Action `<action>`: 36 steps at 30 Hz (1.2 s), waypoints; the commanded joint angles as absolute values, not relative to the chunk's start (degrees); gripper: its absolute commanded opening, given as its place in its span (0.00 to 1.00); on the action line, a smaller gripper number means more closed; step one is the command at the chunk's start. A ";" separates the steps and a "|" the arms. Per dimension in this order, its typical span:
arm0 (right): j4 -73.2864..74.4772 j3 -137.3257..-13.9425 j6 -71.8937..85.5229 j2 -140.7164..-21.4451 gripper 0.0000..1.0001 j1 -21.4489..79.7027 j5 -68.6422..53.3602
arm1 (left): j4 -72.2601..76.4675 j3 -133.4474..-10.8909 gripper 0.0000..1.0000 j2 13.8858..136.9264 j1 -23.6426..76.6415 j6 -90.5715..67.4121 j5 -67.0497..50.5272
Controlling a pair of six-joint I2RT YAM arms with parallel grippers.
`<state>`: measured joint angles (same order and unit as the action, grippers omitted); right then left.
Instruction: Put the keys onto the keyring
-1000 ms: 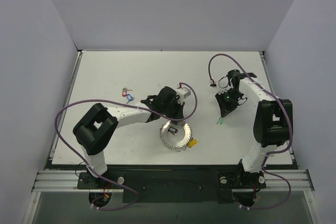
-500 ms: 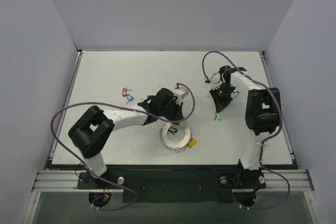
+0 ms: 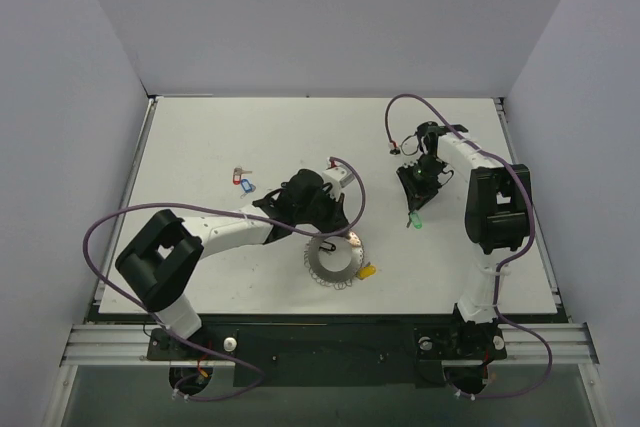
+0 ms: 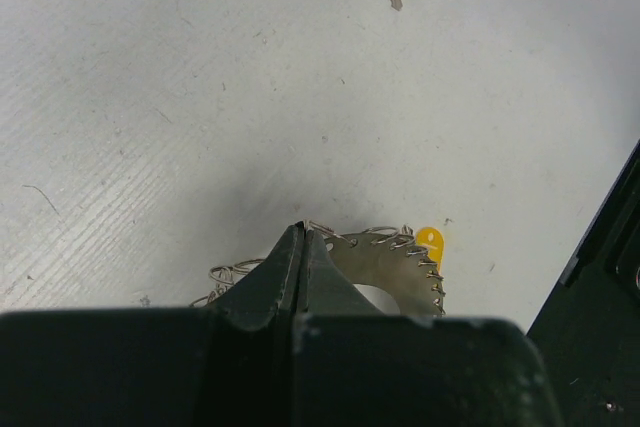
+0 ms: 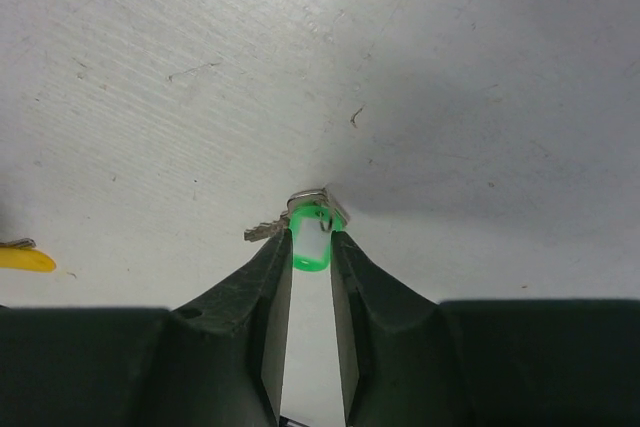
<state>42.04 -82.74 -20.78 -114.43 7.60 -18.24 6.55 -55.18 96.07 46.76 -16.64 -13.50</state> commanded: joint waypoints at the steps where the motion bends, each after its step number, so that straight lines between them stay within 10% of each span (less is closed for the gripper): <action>1: 45.53 -84.46 -19.95 -110.40 0.20 6.86 -19.16 | 11.34 -54.23 0.00 91.15 46.67 -17.23 -13.71; 11: 49.48 -74.74 -37.49 -87.15 0.28 3.42 -44.00 | 22.65 -45.45 0.00 79.55 50.97 -3.71 -20.64; 18: 58.88 -59.33 -74.42 -69.00 0.74 6.76 -66.16 | 37.77 -34.55 0.00 71.55 54.14 8.26 -31.72; 36: 64.07 -60.47 -79.45 -68.20 0.56 19.16 -69.78 | 59.92 -33.31 0.00 79.62 57.39 -1.48 -33.05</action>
